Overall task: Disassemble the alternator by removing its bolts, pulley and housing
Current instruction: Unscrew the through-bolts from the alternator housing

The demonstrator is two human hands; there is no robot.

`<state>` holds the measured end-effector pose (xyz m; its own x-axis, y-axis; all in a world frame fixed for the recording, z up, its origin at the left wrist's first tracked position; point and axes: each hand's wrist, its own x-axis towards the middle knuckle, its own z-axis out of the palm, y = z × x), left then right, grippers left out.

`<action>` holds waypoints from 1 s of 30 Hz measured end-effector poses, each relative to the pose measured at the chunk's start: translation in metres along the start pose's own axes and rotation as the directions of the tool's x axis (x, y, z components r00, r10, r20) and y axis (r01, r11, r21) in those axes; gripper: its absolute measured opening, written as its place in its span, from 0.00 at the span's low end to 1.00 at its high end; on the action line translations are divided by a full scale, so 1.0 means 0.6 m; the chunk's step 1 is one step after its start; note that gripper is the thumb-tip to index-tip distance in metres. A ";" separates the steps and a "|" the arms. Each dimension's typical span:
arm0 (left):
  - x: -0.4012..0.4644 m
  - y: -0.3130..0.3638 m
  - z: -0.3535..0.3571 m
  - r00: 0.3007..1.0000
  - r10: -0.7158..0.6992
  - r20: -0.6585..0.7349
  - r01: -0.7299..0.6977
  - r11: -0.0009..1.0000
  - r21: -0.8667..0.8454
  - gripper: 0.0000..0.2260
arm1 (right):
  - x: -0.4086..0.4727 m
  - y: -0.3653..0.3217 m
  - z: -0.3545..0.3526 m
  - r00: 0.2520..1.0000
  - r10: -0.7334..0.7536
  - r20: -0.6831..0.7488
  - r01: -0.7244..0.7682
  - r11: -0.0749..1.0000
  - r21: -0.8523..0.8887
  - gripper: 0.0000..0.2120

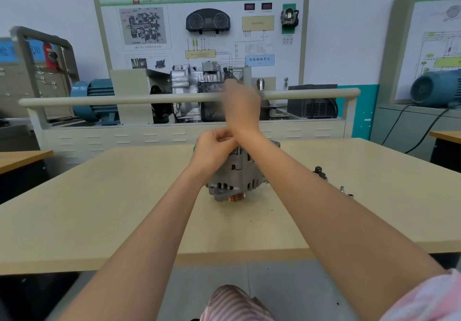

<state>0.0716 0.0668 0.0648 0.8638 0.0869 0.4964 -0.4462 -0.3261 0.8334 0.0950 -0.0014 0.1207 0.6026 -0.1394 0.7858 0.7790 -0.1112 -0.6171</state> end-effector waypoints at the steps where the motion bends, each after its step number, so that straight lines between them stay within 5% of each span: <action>1: 0.000 -0.001 0.000 1.000 0.009 0.020 -0.009 1.000 -0.014 0.07 | 0.007 -0.003 -0.002 0.994 0.111 0.018 -0.113 0.975 0.191 0.26; 5: -0.001 -0.003 0.002 0.999 0.017 0.028 -0.016 0.999 -0.031 0.02 | 0.027 -0.005 -0.011 0.924 0.338 0.179 -0.376 0.709 0.597 0.28; 7: -0.001 0.000 0.001 1.000 0.000 0.013 0.000 1.000 -0.027 0.02 | 0.022 -0.006 -0.003 0.930 0.333 0.158 -0.362 0.754 0.548 0.28; 10: 0.001 0.004 0.000 0.998 -0.052 -0.036 0.053 0.998 0.038 0.12 | -0.005 0.000 0.010 0.998 0.059 -0.019 -0.057 0.993 0.105 0.23; 11: 0.003 0.004 0.000 0.996 -0.068 -0.053 0.071 0.995 0.064 0.14 | -0.015 0.008 0.012 0.994 -0.102 -0.043 0.095 0.985 -0.143 0.20; 13: 0.007 0.004 0.000 0.993 -0.094 -0.076 0.101 0.991 0.092 0.15 | -0.026 0.018 0.016 0.955 -0.291 -0.051 0.204 0.775 -0.599 0.11; 15: 0.011 0.003 0.003 0.992 -0.099 -0.081 0.107 0.990 0.093 0.15 | -0.025 0.018 0.016 0.956 -0.285 -0.071 0.151 0.684 -0.714 0.10; 19: 0.001 0.005 0.005 0.995 -0.049 -0.091 0.057 0.995 0.085 0.11 | -0.014 0.007 0.011 0.978 -0.194 -0.081 0.158 0.933 -0.323 0.20; 21: -0.002 0.005 0.005 0.998 -0.026 -0.051 0.029 0.998 0.055 0.03 | -0.004 0.000 0.004 0.999 0.006 -0.053 -0.007 1.000 -0.002 0.22; 26: 0.002 -0.004 -0.003 0.998 0.018 0.053 -0.017 1.000 -0.021 0.04 | 0.021 -0.013 -0.009 0.936 0.331 0.120 -0.345 0.794 0.500 0.20; 28: 0.002 -0.003 -0.004 0.998 0.012 0.060 -0.010 0.999 -0.039 0.05 | 0.015 -0.013 -0.004 0.938 0.325 0.119 -0.339 0.796 0.501 0.20; 30: 0.002 -0.001 -0.004 0.999 0.000 0.042 0.001 0.999 -0.039 0.08 | 0.002 -0.009 0.005 0.977 0.211 0.044 -0.214 0.929 0.303 0.21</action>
<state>0.0723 0.0693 0.0653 0.8728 0.0469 0.4858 -0.4536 -0.2894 0.8429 0.0919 0.0017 0.1248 0.7602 -0.1164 0.6392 0.6471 0.2243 -0.7287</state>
